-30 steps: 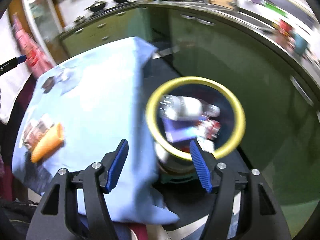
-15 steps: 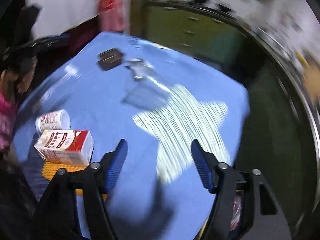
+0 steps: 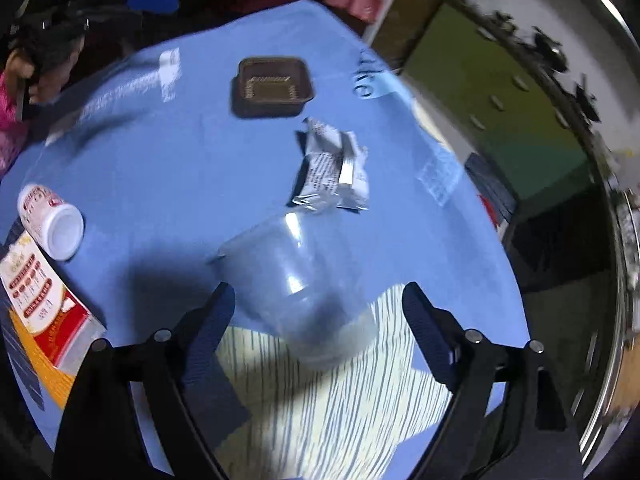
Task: Collect trash
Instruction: 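Move the right tool to the clear plastic cup and grasp it, then carry the plastic cup over the bin and open the right tool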
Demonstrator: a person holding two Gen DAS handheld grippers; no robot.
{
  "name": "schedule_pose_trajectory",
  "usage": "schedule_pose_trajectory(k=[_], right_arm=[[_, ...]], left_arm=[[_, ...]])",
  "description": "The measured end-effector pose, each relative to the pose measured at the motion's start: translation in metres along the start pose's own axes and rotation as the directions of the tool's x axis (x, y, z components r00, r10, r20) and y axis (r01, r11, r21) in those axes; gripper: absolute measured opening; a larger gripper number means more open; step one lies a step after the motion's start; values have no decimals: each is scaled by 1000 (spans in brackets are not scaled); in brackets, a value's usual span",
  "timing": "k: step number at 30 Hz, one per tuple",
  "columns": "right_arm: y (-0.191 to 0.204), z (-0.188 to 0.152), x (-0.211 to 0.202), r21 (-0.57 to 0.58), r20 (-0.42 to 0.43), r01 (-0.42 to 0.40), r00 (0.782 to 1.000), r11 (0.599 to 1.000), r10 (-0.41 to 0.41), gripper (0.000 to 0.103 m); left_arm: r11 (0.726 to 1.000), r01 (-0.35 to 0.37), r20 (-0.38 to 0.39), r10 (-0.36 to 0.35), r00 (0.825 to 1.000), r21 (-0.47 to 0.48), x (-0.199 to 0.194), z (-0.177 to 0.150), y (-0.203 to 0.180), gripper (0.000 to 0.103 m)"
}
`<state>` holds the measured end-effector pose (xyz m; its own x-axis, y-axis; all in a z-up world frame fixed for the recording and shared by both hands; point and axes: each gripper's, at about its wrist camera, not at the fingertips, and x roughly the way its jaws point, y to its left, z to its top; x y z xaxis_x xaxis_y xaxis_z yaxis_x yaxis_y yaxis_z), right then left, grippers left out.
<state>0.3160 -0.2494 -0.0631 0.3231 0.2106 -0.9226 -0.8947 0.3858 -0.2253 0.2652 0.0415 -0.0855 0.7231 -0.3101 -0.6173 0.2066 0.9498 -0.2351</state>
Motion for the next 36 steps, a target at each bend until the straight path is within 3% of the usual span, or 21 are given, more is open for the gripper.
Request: schedule_pose_trajectory(k=[5,13,19,23,28,36], right_arm=[[4,10,17,-73,-61,-44,997,996,40,81],[-2,17,35,-64,-104,-84,992,994,77,80],[-7,14,43,2,-115,-121,986,993,120,63],[-14,6,37,102,-70,-169,982,980,177,60],[-16,-11,18,193,-17,-173,984,966,180,58],[11,-55,-51,297,82,-121,991,947,101,58]], left_arm=[[1000,12,-8,-12,1000,14,0,-1,-6,98],[999,28,-27,-27,999,36,5,-4,-16,98],[998,41,-23,-40,999,42,2,-5,-21,98],[998,41,-24,-40,999,40,1,-6,-22,98],[998,53,-23,-52,998,41,1,-6,-25,98],[997,52,-13,-52,999,59,1,-8,-32,98]])
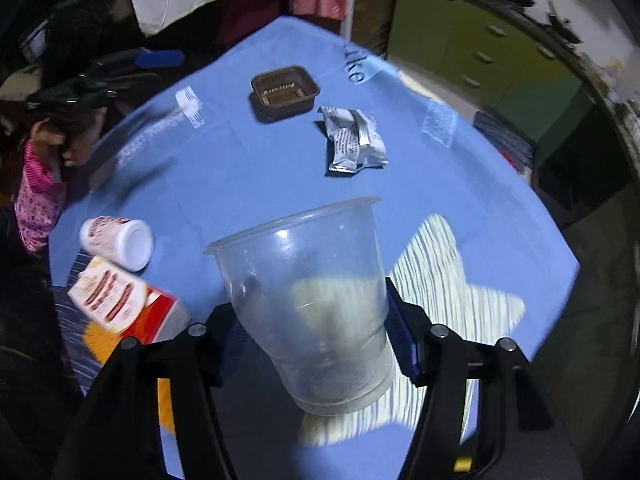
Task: Collect trash
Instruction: 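Carry the plastic cup over the bin and open the right tool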
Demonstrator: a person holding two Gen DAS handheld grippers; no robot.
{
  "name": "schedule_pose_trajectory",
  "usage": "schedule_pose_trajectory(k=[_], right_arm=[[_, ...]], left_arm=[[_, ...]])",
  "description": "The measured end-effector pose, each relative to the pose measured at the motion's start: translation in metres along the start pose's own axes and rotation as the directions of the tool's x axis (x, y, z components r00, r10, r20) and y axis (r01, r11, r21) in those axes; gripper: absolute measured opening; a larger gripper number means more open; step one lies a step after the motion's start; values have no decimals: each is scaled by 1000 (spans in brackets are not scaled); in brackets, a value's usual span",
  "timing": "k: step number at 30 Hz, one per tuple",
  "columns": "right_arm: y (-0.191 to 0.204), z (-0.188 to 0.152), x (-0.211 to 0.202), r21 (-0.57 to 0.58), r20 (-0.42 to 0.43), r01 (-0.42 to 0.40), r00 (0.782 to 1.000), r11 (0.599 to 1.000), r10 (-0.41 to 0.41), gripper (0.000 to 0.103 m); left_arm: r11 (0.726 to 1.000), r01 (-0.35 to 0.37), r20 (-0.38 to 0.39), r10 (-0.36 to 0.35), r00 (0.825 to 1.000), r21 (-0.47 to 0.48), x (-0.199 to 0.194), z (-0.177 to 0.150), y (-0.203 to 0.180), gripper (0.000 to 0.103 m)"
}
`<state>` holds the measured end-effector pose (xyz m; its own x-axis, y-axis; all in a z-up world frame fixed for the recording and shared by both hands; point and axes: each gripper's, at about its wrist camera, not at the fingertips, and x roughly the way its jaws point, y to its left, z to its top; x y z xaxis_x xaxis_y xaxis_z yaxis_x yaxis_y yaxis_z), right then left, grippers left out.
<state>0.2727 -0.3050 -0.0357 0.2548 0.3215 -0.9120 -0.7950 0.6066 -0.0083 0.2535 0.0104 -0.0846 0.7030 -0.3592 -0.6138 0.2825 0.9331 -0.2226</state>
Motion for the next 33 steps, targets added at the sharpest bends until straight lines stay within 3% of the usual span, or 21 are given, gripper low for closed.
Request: schedule_pose_trajectory(k=[6,11,17,21,25,28,33], right_arm=[[13,-51,-61,121,73,89,992,989,-98,58],[13,-112,-109,278,91,194,970,941,-227,59],[-6,-193,-128,511,28,295,933,807,-359,59],[-25,-243,-122,651,-36,342,906,678,-422,59],[-48,-277,-113,744,-73,344,894,573,-442,60],[-64,-293,-102,774,-110,355,891,525,-440,61],[-84,-310,-82,795,-159,372,890,478,-427,68]], left_arm=[[1000,5,10,-4,1000,-12,0,-1,0,98],[1000,-1,22,2,1000,-17,-1,-2,0,98],[1000,1,11,-1,1000,-14,1,-2,-3,98],[1000,-1,0,1,1000,-1,4,-4,-5,98],[1000,0,-6,0,1000,8,7,-4,-8,98],[1000,1,-7,0,1000,10,7,-5,-8,98],[1000,1,-13,-1,1000,13,8,-6,-8,98]])
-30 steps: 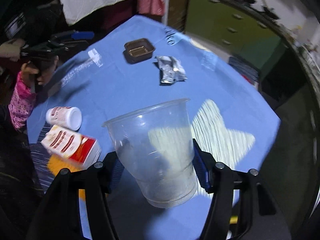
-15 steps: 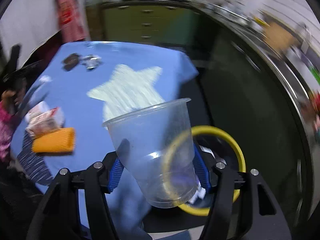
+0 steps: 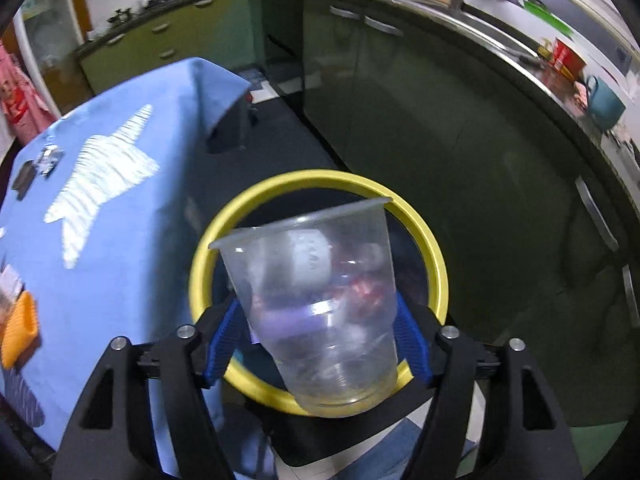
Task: Collect trash
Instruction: 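Carry the plastic cup over the bin and open the right tool, then grasp the brown plastic tray by its rim with the left tool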
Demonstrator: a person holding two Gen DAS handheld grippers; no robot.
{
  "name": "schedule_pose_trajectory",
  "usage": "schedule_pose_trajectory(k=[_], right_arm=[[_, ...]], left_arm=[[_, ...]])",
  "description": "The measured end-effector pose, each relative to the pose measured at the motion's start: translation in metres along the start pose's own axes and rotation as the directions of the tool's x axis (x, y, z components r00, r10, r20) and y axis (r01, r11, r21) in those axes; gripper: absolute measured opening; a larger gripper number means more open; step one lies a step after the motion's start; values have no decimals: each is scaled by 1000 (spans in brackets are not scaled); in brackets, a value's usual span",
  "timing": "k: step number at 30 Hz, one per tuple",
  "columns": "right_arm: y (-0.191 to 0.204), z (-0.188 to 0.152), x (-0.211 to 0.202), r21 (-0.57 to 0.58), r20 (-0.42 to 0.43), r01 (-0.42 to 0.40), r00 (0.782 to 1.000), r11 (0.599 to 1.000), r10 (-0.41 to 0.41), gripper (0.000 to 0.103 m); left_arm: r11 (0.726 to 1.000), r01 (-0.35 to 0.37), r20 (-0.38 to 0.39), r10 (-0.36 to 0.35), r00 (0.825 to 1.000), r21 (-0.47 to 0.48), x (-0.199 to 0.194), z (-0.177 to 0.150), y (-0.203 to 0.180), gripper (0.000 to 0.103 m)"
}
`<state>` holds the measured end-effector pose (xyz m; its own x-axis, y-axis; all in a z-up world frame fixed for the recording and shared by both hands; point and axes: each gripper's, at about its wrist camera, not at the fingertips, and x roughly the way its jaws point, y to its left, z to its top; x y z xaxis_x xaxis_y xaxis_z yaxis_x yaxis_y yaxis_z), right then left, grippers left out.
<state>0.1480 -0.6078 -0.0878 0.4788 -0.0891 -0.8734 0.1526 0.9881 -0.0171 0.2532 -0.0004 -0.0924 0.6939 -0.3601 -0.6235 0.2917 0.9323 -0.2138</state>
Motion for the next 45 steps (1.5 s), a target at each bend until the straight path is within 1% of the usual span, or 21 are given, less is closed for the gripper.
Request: schedule_pose_trajectory(k=[2,7,10,11,16,19,21,23,24,27,30,31,35,38,43,45], right_arm=[[-6,1,8,29,-7,18,1000,999,-18,79],[-13,-2,1,118,18,11,1000,993,-13,79],[-2,-7,-17,157,56,-37,998,987,28,79],[5,-10,-25,159,69,-41,997,986,30,79],[37,-23,-50,142,113,-89,991,986,73,81],[58,-32,-59,118,127,-107,988,987,92,82],[70,-37,-62,100,125,-120,986,988,107,83],[81,-43,-61,82,119,-114,987,990,103,83],[85,-45,-60,77,116,-109,988,991,100,83],[95,-48,-58,60,114,-138,985,989,130,83],[98,-50,-59,54,123,-156,981,986,149,83],[99,-50,-59,57,127,-165,979,985,157,83],[103,-51,-58,59,130,-190,975,980,181,83],[105,-51,-56,52,126,-199,973,979,191,83],[105,-49,-54,54,124,-204,973,977,196,84],[105,-49,-52,57,122,-208,972,977,200,84]], left_arm=[[1000,0,-5,0,1000,4,1,0,-1,98],[1000,1,-14,0,1000,21,5,-2,-6,98],[1000,3,-19,-2,1000,31,6,-3,-9,98],[999,4,-20,-4,1000,33,7,-3,-10,98],[999,6,-36,-4,999,51,10,-6,-15,98],[997,21,-43,-18,999,70,9,-7,-21,98],[996,24,-47,-20,999,88,6,-7,-28,98],[993,29,-59,-23,998,110,3,-5,-35,98],[992,25,-61,-17,998,120,1,-4,-37,98],[988,-10,-80,22,997,153,3,3,-42,98],[983,-65,-105,84,991,174,15,14,-39,98],[979,-93,-109,114,988,182,21,18,-38,98],[979,-125,-158,150,976,159,49,34,-27,98],[974,-168,-192,196,962,154,77,41,-19,98],[980,-173,-272,194,943,102,115,51,-2,98],[979,-177,-285,199,938,101,125,53,1,98]])
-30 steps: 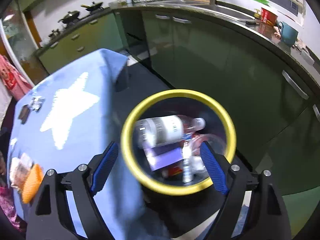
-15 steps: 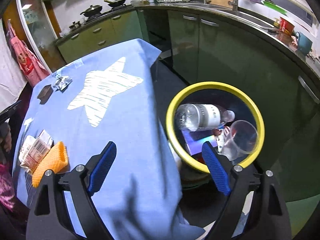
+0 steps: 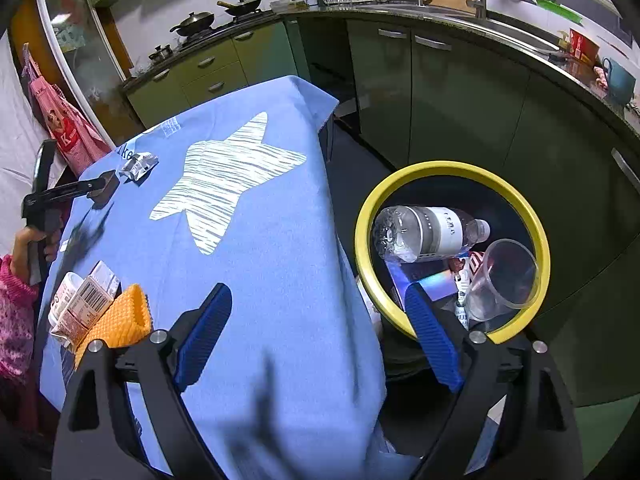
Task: Collect trash
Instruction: 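Grasp the brown plastic tray by its rim with the left tool, then carry the brown tray over the bin and open the left tool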
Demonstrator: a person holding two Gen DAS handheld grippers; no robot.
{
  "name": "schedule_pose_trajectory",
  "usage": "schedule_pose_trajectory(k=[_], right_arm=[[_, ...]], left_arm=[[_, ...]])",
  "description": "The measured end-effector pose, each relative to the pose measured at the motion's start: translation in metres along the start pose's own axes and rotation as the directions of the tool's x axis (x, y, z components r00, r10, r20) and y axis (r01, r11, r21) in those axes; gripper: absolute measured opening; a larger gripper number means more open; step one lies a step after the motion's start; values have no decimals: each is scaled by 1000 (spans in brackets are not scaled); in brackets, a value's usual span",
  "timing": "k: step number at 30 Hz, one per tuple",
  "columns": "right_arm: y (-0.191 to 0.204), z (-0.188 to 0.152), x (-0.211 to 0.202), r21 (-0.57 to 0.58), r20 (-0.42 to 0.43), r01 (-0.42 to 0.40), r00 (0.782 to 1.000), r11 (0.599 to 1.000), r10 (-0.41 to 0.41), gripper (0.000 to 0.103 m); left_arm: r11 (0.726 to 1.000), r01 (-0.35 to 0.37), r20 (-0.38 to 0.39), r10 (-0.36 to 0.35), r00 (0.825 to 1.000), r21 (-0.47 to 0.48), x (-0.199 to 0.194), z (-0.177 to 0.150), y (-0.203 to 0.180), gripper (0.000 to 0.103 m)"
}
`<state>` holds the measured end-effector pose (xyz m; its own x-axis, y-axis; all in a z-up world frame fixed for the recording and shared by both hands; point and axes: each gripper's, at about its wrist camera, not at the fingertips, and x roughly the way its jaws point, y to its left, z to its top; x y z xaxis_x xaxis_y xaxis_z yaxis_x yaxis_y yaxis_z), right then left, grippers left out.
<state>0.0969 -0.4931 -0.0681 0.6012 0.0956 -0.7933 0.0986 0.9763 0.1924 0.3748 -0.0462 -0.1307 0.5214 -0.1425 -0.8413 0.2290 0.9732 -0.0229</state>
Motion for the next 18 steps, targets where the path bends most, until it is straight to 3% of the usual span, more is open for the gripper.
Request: schedule_pose_trajectory(k=[4,12,18], right_arm=[[1,0,6,-2,-13,-5,1000,1000,5,84],[6,2,13,-6,-31,-17,999,1000,17,84],[9,3,13,-12,-37,-20,999,1000,20,84]], left_arm=[[1000,-13,-20,13,1000,-5,13,4,1,98],[1000,-7,-46,7,999,8,25,7,-2,81],[1000,-6,-53,6,999,11,28,8,0,75]])
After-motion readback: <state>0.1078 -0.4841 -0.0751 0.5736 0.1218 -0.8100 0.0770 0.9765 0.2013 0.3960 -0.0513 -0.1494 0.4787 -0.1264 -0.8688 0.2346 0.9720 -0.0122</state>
